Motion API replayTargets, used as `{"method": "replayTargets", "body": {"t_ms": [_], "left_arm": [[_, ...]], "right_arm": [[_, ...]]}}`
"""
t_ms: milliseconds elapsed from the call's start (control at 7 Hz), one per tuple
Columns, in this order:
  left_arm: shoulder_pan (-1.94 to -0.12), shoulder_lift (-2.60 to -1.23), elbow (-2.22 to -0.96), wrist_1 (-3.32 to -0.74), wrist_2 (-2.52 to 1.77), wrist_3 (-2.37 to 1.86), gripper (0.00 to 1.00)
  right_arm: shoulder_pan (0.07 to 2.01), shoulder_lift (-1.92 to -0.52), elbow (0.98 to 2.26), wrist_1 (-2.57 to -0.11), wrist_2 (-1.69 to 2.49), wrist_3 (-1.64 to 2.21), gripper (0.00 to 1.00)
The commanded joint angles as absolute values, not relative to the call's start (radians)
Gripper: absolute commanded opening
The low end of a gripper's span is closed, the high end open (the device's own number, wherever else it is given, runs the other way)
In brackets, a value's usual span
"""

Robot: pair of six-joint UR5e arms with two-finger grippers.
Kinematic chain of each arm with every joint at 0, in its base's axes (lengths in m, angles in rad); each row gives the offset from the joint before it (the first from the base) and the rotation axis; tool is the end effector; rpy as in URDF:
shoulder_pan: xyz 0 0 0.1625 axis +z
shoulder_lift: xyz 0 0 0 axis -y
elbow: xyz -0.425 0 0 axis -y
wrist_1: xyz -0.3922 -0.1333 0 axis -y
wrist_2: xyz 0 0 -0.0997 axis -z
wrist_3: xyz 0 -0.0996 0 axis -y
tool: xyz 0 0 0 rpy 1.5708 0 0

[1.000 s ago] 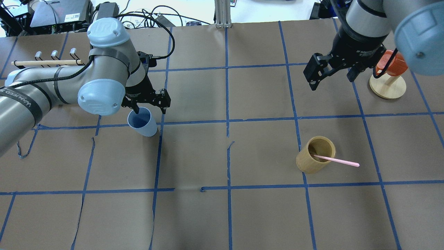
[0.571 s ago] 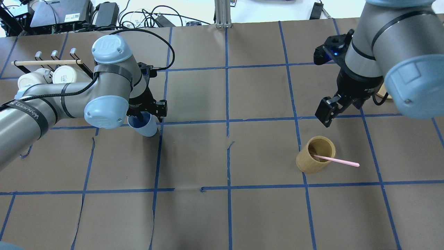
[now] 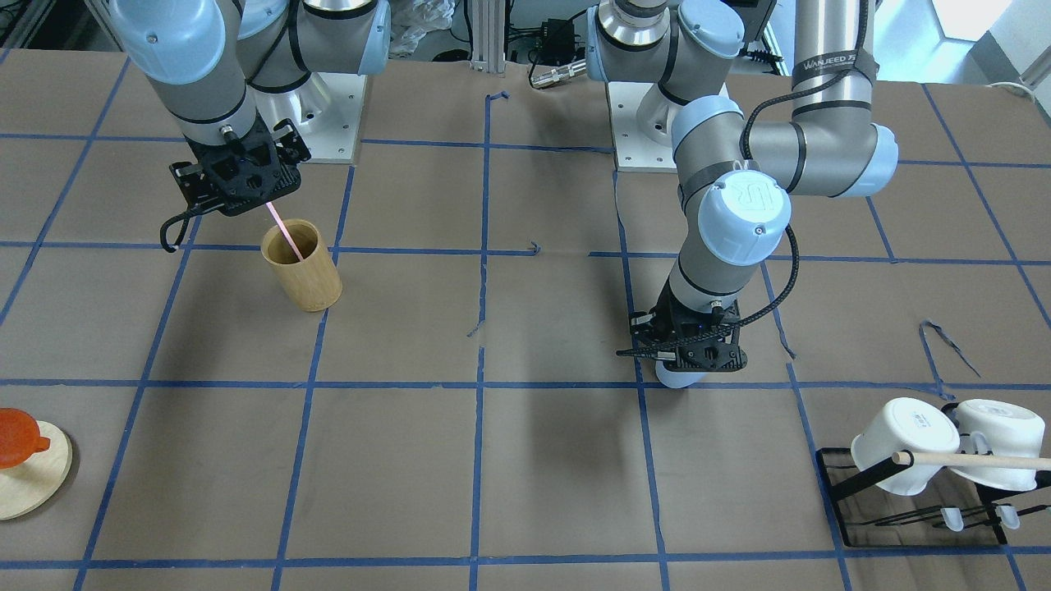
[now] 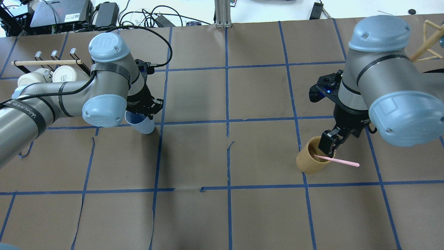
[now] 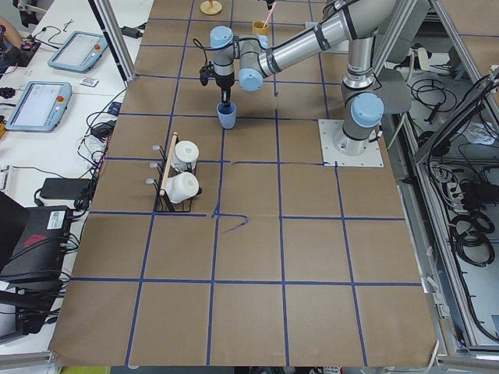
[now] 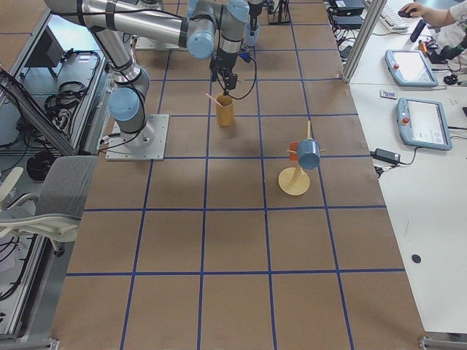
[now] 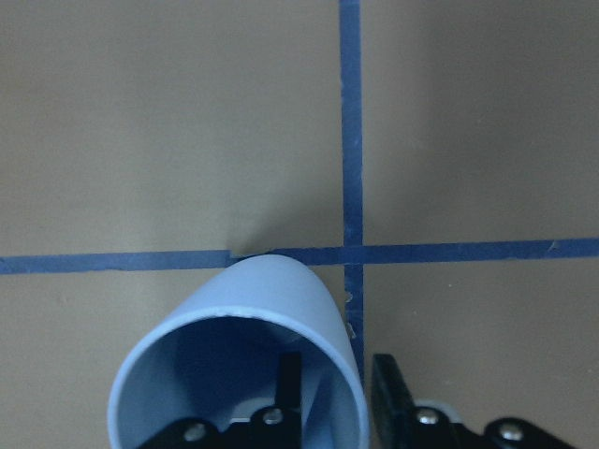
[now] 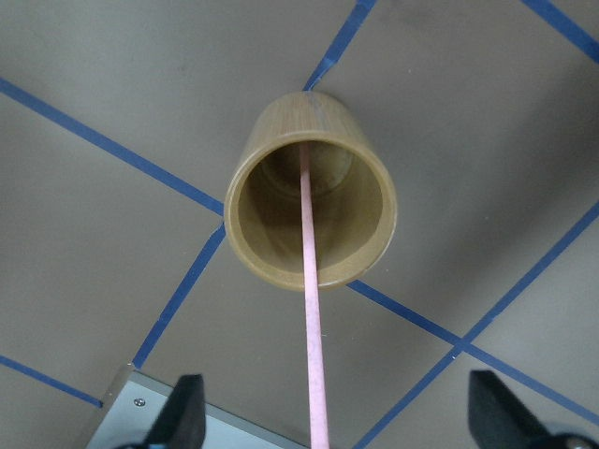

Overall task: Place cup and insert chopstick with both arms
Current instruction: 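Carry the blue cup away with the left gripper while the right grasps the chopstick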

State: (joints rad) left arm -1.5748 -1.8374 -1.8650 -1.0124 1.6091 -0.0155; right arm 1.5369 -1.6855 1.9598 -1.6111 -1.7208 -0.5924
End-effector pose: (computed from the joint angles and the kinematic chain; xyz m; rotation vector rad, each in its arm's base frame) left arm -0.1317 -0.5430 0.2641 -0.0178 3.1032 0.0032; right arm 0.1047 -0.4068 0.3596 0.8649 -2.9187 -0.4108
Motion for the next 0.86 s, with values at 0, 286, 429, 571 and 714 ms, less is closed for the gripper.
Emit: {"method": "replayTargets", "body": {"t_ms": [0,286,429,571,714], "left_arm": [[-1.632,-1.85,-1.762,-1.032,1.595,-0.244,0.0],[-1.771,-1.885,-1.706,-1.032,1.589,-0.437,0.0],[-1.851,-1.923,-1.659,-1.01,1.569,-0.458,0.0],[-1.908,-1.972,-1.608,-0.996,1.571,-0.469,0.0],[-1.936,-2.027,-1.571,-0.939,1.569,-0.482,0.0]], "right_arm": [[1.513,-1.686,2.034,-1.644,-1.72,-0.604,0.99],[1.513,-1.697,2.049,-1.648,-1.721,-0.604,0.89],[1.513,-1.697,2.049,-1.643,-1.721,-0.6,0.72],[1.513,-1.697,2.049,-1.647,-1.721,-0.6,0.46],[1.506,-1.694,2.049,-1.652,-1.72,-0.601,0.4]]}}
